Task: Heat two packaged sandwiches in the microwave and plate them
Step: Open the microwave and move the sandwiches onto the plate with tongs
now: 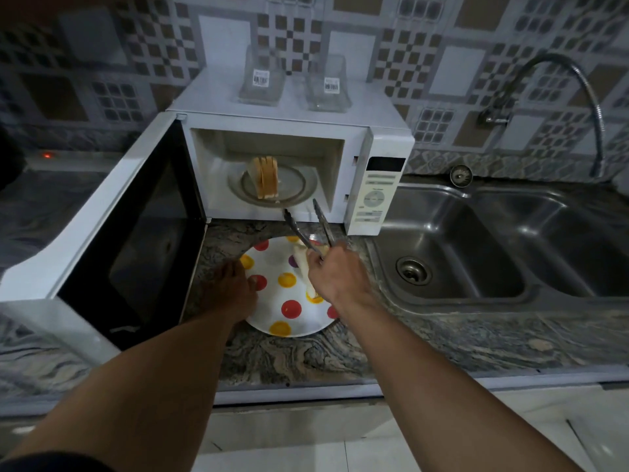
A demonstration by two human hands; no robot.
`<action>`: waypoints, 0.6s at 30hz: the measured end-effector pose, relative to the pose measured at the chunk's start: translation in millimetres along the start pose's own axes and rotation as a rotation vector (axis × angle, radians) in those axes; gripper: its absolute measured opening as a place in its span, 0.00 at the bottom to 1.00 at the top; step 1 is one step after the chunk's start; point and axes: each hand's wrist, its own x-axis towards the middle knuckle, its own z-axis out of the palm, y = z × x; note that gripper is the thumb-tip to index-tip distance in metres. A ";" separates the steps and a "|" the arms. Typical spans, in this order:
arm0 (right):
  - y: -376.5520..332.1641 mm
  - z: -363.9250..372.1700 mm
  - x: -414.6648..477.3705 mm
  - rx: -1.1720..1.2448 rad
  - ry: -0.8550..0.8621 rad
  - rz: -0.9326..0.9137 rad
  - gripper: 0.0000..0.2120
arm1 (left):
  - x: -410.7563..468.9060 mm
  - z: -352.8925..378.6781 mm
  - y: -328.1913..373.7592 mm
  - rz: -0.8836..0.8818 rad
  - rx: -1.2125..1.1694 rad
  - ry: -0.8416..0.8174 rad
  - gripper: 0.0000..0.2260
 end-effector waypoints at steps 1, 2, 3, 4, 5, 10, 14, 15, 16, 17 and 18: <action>-4.6 0.9 8.3 0.009 -0.003 -0.008 0.21 | 3.1 0.2 -0.1 0.001 -0.010 0.016 0.27; -9.1 2.8 17.1 0.012 -0.004 -0.017 0.22 | 6.5 0.6 -0.2 0.007 -0.020 0.040 0.26; -13.6 5.3 26.4 0.005 -0.003 -0.026 0.23 | 9.9 1.3 -0.9 0.018 -0.022 0.064 0.26; -18.4 7.8 35.6 -0.006 -0.005 -0.029 0.24 | 12.6 0.5 -0.4 0.031 -0.024 0.077 0.25; -22.1 9.3 41.6 -0.007 -0.009 -0.025 0.24 | 13.0 1.1 -0.2 0.042 -0.023 0.077 0.25; -46.0 22.0 81.0 -0.028 -0.066 -0.057 0.22 | 26.4 -3.1 0.4 0.056 0.057 0.092 0.25; -61.0 39.4 103.5 0.004 -0.094 -0.051 0.24 | 35.0 -0.9 -6.8 0.099 0.059 0.104 0.24; -63.6 43.5 108.8 0.018 -0.109 -0.043 0.24 | 37.0 0.7 -8.6 0.107 0.048 0.113 0.24; -65.9 47.3 114.2 0.035 -0.121 -0.034 0.24 | 38.1 0.7 -8.9 0.117 0.037 0.124 0.24; -68.3 51.3 120.3 0.046 -0.133 -0.032 0.23 | 40.1 1.8 -10.2 0.125 0.029 0.136 0.24; -69.6 53.9 124.8 0.051 -0.143 -0.031 0.23 | 41.2 3.4 -11.5 0.136 0.032 0.145 0.24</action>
